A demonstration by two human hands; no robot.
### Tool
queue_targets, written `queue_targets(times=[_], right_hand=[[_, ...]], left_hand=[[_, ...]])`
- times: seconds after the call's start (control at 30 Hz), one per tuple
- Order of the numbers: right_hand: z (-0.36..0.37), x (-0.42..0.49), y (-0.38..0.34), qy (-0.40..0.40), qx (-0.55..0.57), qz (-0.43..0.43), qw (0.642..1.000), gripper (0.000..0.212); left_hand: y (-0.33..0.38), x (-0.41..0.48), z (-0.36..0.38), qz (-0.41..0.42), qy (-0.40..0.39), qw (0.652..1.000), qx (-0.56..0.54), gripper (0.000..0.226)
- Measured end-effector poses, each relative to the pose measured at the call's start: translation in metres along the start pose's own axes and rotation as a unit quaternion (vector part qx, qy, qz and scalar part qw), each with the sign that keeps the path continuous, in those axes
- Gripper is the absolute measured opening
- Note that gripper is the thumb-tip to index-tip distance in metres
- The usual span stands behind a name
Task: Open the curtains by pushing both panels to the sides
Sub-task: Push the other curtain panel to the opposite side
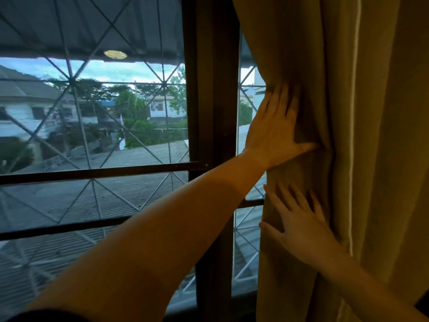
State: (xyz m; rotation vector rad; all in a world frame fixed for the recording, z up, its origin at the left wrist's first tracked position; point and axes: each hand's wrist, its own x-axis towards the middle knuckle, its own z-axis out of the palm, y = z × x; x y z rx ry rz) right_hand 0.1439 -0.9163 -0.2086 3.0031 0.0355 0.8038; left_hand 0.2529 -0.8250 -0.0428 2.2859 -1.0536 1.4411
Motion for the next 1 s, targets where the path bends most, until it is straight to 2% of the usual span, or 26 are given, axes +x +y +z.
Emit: queue_targets(times=[0.5, 0.8, 0.93, 1.0], right_hand=[[-0.002, -0.04, -0.094, 0.002, 0.012, -0.032, 0.999, 0.09], [-0.02, -0.063, -0.208, -0.015, 0.044, -0.025, 0.999, 0.091], [-0.021, -0.073, -0.263, -0.062, 0.05, -0.018, 0.997, 0.09], [-0.024, -0.079, -0.289, -0.065, 0.039, -0.023, 0.997, 0.091]], left_hand=[[-0.037, -0.074, -0.077, 0.019, -0.054, 0.996, 0.062, 0.117], [-0.1, -0.137, -0.164, 0.016, -0.09, 0.995, 0.042, 0.108], [-0.131, -0.171, -0.209, 0.022, -0.114, 0.991, 0.065, 0.106], [-0.148, -0.185, -0.229, 0.02, -0.097, 0.992, 0.072, 0.105]])
